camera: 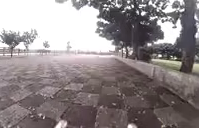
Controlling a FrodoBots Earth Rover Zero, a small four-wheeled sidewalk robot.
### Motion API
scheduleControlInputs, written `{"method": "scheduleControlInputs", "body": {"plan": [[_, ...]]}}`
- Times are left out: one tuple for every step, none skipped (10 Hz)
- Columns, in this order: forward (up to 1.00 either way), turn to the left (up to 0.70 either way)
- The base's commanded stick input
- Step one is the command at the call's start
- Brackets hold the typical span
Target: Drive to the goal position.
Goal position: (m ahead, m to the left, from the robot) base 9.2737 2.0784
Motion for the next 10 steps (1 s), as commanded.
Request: {"method": "scheduleControlInputs", "body": {"plan": [[0.7,0.0],[0.7,0.0],[0.7,0.0],[0.7,0.0],[0.7,0.0],[0.7,0.0],[0.7,0.0],[0.7,0.0],[0.7,0.0],[0.7,0.0]]}}
